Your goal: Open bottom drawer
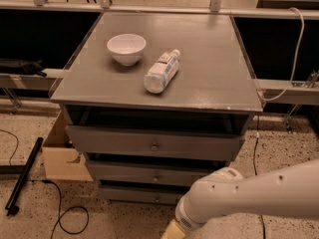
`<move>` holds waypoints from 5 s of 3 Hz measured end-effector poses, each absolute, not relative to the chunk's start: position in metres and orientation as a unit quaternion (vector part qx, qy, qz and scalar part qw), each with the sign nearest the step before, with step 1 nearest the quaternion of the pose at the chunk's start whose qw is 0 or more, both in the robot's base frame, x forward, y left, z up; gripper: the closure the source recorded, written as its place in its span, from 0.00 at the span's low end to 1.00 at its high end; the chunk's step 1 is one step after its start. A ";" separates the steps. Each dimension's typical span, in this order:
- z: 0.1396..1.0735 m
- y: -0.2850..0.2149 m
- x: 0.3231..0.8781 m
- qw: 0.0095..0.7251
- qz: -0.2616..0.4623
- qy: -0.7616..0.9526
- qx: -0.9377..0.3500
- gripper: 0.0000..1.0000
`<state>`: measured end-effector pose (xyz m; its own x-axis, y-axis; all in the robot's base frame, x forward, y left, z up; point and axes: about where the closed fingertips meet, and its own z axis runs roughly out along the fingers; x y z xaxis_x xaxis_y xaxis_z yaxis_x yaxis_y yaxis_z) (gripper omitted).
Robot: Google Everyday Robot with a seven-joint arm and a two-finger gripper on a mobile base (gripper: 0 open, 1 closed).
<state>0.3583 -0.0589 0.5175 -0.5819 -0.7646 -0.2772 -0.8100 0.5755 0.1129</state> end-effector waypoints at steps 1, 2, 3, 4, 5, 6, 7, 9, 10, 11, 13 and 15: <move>0.477 -0.051 0.372 0.059 0.129 0.898 -0.417 0.00; 0.477 -0.051 0.372 0.059 0.129 0.898 -0.417 0.00; 0.479 -0.059 0.373 0.062 0.128 0.906 -0.399 0.00; 0.484 -0.089 0.364 0.077 0.122 0.919 -0.366 0.00; 0.484 -0.089 0.364 0.077 0.122 0.919 -0.366 0.00; 0.483 -0.072 0.368 0.071 0.117 0.903 -0.407 0.00; 0.481 -0.053 0.369 0.071 0.108 0.879 -0.459 0.00; 0.477 -0.045 0.365 0.063 0.111 0.874 -0.469 0.00; 0.465 -0.066 0.355 0.060 0.122 0.887 -0.440 0.00; 0.463 -0.064 0.358 0.063 0.127 0.888 -0.437 0.00; 0.412 -0.037 0.403 0.080 0.195 0.898 -0.386 0.00; 0.362 -0.045 0.394 0.044 0.209 0.911 -0.353 0.00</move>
Offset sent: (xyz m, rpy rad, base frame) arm 0.0140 0.0071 -0.0308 -0.0050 0.0698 -0.0461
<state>0.3938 -0.0452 0.3615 -0.7475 -0.6240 -0.2278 -0.6609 0.6641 0.3496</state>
